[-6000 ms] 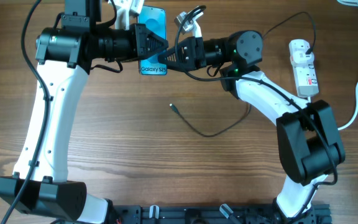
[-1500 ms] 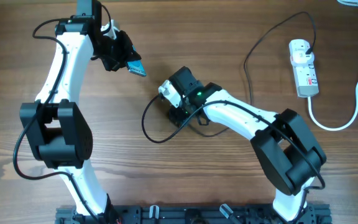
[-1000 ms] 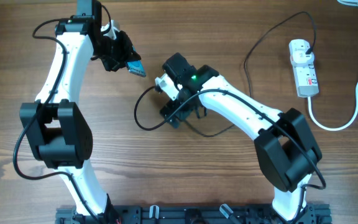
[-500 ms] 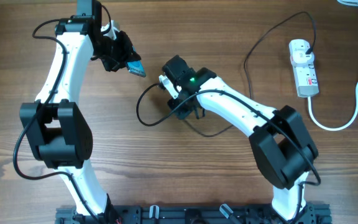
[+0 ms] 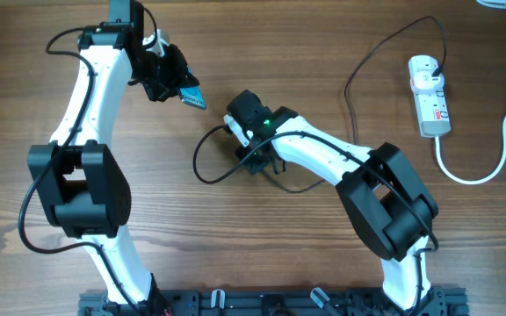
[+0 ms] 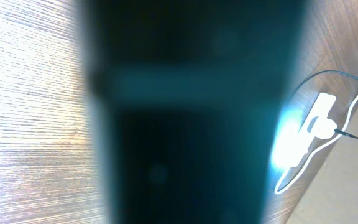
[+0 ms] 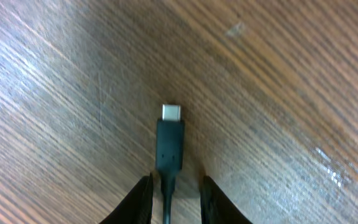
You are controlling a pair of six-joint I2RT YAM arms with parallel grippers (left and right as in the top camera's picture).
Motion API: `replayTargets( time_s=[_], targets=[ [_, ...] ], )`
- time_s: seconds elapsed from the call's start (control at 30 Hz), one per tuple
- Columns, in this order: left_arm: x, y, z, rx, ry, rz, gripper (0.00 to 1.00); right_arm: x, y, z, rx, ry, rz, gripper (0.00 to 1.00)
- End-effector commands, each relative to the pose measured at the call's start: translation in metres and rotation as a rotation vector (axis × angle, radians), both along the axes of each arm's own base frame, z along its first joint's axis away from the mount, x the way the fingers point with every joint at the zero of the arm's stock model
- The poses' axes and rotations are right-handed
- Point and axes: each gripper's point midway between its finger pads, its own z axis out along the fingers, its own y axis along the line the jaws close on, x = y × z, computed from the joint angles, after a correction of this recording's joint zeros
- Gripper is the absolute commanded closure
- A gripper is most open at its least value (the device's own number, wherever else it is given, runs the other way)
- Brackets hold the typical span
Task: Plug charger to phone and switch on socket
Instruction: 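Lower the right gripper and grasp the USB-C cable end, then lift the cable plug with the right gripper toward the phone's bottom port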
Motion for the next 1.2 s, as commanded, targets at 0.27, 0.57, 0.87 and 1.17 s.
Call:
replayTargets(
  time_s=[0.27,0.57,0.87,1.17],
  targets=[
    [0.001,0.001,0.002,-0.008,-0.011,-0.013,0.96,-0.010,-0.008,-0.015,-0.038,0.041,-0.030,0.85],
    [0.001,0.001,0.002,-0.008,-0.012,-0.013,0.96,-0.011,-0.002,-0.014,-0.010,0.053,-0.022,0.80],
    [0.001,0.001,0.002,-0.008,-0.011,-0.013,0.96,-0.008,0.000,-0.013,0.001,0.040,-0.022,0.92],
    [0.002,0.001,0.003,-0.008,-0.015,-0.013,0.96,-0.009,0.005,0.014,0.078,0.050,-0.026,0.96]
  ],
)
